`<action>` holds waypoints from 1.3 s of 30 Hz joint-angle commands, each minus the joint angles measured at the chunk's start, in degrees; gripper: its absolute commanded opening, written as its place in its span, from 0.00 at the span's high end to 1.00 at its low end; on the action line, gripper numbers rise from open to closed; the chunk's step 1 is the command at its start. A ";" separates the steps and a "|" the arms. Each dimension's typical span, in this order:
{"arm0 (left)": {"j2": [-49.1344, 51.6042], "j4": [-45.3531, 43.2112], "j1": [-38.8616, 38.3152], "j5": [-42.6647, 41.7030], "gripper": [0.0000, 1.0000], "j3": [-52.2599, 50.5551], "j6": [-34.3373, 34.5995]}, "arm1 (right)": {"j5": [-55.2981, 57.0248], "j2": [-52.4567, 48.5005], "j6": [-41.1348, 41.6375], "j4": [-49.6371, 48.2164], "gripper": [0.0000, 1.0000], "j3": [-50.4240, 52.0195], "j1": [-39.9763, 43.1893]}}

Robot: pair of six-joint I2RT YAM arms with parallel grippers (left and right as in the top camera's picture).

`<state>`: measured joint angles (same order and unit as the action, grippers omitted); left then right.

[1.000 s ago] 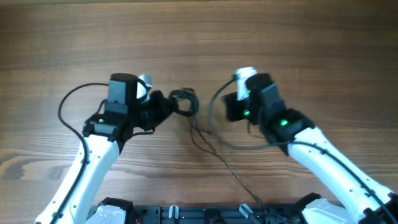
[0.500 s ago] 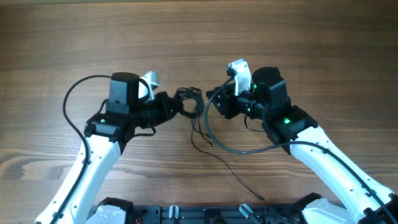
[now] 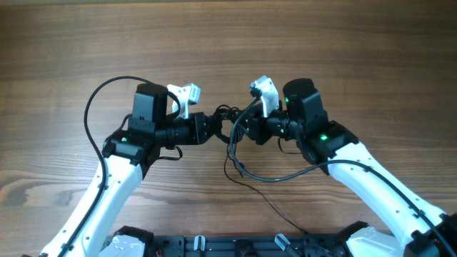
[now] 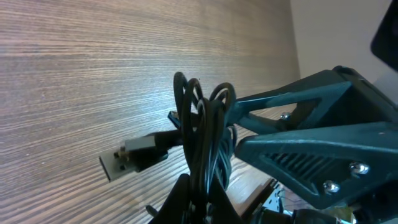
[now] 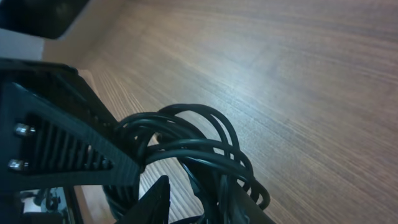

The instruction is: Untangle cables

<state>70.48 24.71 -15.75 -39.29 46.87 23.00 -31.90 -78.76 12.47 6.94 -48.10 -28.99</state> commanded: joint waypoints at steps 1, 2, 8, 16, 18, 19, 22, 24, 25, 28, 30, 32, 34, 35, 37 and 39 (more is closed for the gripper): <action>-1.01 -0.94 -0.52 2.47 0.96 1.11 2.91 | -2.67 -1.66 -0.87 0.92 0.72 0.02 -1.99; -1.01 -1.09 -0.55 2.60 0.96 1.11 3.17 | -2.67 -1.66 -0.92 0.94 0.72 0.00 -2.03; -1.01 -2.43 -0.48 2.58 0.96 1.11 7.23 | -2.67 -1.66 -0.90 1.81 0.71 0.00 -2.23; -1.01 -7.02 -0.50 2.60 0.96 1.11 15.02 | 1.68 -1.73 -0.87 3.41 0.73 0.87 -4.96; -1.01 -6.86 -0.50 1.20 0.96 1.11 14.95 | 7.98 -1.73 -0.66 3.93 0.72 0.96 -5.25; -1.01 -6.73 -0.50 0.15 0.96 1.11 14.88 | 10.56 -1.73 -0.26 3.98 0.71 0.96 -5.22; -1.01 -6.62 -0.50 -2.86 0.96 1.11 13.84 | 13.07 -1.73 -0.46 2.89 0.67 0.96 -5.22; -1.01 -6.62 -0.50 -3.76 0.96 1.11 13.25 | 12.48 -1.73 -0.46 2.23 0.66 0.96 -5.29; -1.01 -6.73 -0.50 -3.76 0.96 1.11 13.29 | 12.28 -1.73 -0.42 2.25 0.65 0.96 -5.29; -1.01 -7.67 -0.52 -3.76 0.96 1.11 13.57 | 11.96 -1.90 -0.44 3.04 0.65 0.96 -5.35; -1.01 -8.35 -0.55 -3.76 0.96 1.11 14.75 | 11.98 -2.54 -0.44 3.21 0.66 0.96 -5.84; -1.01 -9.01 -0.55 -3.89 0.96 1.11 15.89 | 12.02 -3.61 -0.46 2.89 0.72 0.96 -6.54; -1.01 -9.05 -0.55 -4.00 0.96 1.11 16.33 | 12.00 -4.72 -0.26 1.90 0.94 0.96 -6.84; -1.01 -8.76 -0.55 -3.98 0.96 1.11 16.33 | 12.04 -5.11 0.26 1.14 0.96 0.96 -6.84; -1.01 -7.78 -0.55 -3.91 0.96 1.11 16.28 | 12.98 -5.14 2.32 -0.50 0.96 0.96 -6.80; -1.01 -6.36 -0.55 -2.99 0.96 1.11 16.28 | 14.21 -4.37 4.24 -2.34 0.95 0.81 -6.78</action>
<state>70.50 18.02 -16.23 -39.81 46.83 37.85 -19.57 -82.43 14.04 5.93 -48.10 -34.98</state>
